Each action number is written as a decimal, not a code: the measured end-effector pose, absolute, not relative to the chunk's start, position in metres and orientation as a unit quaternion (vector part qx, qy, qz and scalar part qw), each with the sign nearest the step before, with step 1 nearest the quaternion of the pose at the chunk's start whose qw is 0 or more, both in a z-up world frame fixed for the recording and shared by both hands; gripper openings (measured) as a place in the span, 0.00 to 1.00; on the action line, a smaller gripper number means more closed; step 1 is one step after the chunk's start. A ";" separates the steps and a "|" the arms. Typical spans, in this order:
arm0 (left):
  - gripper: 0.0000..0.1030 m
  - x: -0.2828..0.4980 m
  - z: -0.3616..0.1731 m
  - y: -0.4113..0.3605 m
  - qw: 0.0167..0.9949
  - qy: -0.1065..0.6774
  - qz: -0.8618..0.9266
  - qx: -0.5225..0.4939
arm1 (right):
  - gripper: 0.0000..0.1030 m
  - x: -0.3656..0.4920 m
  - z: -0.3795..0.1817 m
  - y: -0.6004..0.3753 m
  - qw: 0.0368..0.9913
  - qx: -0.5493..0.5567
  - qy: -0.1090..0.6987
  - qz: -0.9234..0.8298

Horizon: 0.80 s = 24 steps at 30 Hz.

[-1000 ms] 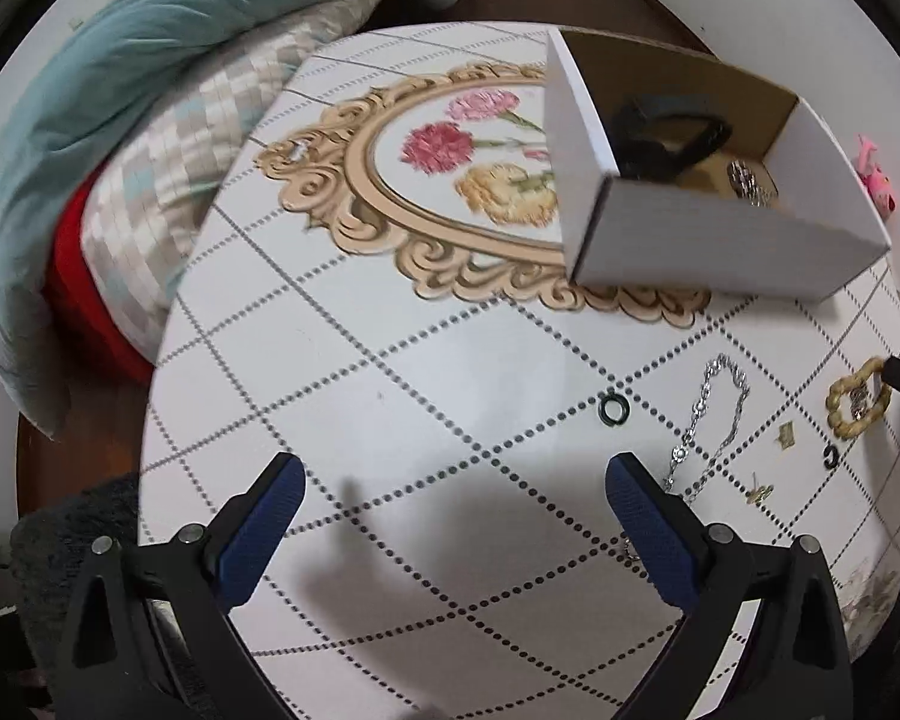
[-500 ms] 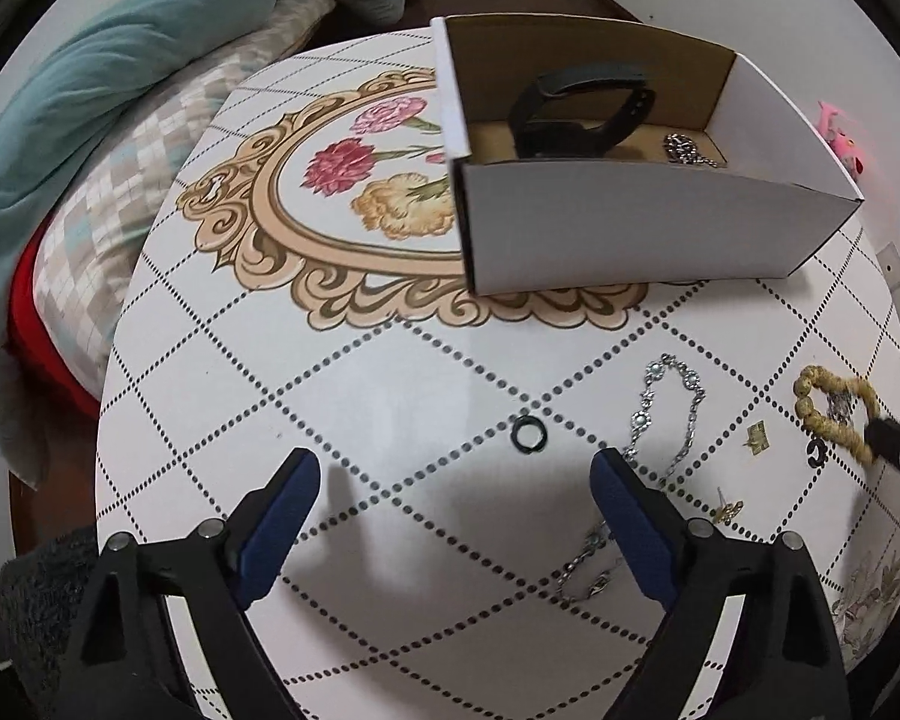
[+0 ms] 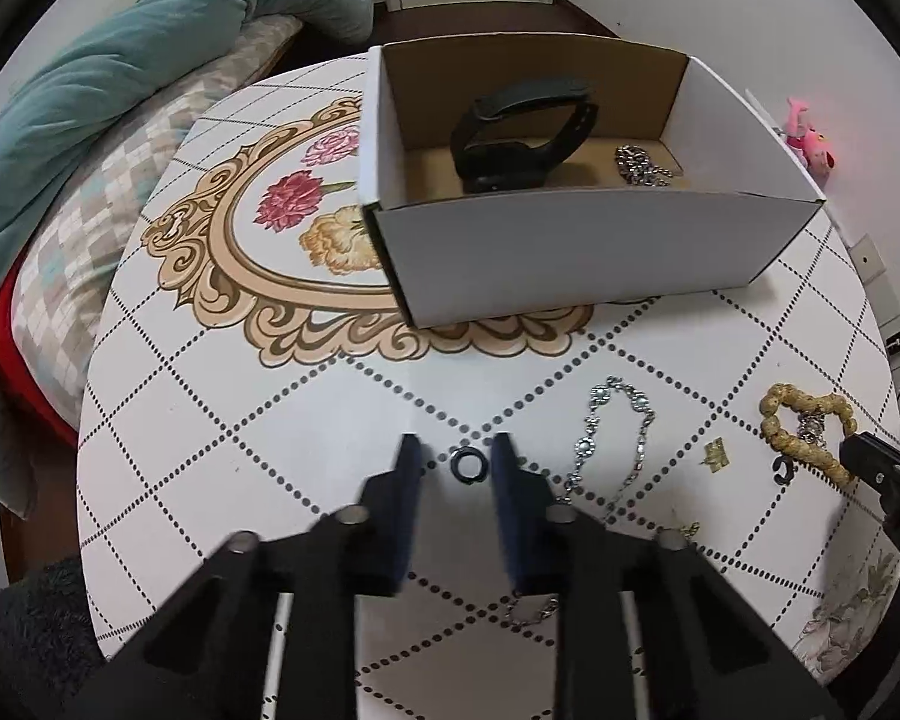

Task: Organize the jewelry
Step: 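Grasp the wooden bead bracelet with the right gripper while the left gripper grasps a black ring, then carry the bead bracelet and black ring into the box while both grippers release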

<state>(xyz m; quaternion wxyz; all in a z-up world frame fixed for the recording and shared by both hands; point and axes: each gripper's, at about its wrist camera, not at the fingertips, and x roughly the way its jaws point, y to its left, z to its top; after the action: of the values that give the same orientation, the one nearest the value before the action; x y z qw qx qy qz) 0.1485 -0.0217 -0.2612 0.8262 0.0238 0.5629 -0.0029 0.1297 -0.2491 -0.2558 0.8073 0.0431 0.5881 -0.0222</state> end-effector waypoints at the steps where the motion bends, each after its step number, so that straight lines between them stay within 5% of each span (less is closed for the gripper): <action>1: 0.10 0.148 -0.261 -0.023 0.826 0.563 -0.004 0.023 | 0.09 0.130 -0.256 -0.249 0.807 0.043 0.588 -0.023; 10: 0.10 0.142 -0.247 -0.015 0.827 0.562 -0.017 0.002 | 0.09 0.127 -0.237 -0.253 0.812 0.100 0.575 0.014; 24: 0.10 0.192 -0.138 -0.009 0.859 0.507 -0.070 -0.029 | 0.09 0.171 -0.097 -0.214 0.856 0.105 0.486 0.144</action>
<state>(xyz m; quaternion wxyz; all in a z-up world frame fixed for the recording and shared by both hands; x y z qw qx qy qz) 0.1916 -0.0089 -0.1376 0.8588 -0.0295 0.5066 -0.0696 0.1707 -0.2142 -0.0969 0.8556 0.1054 0.4859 0.1444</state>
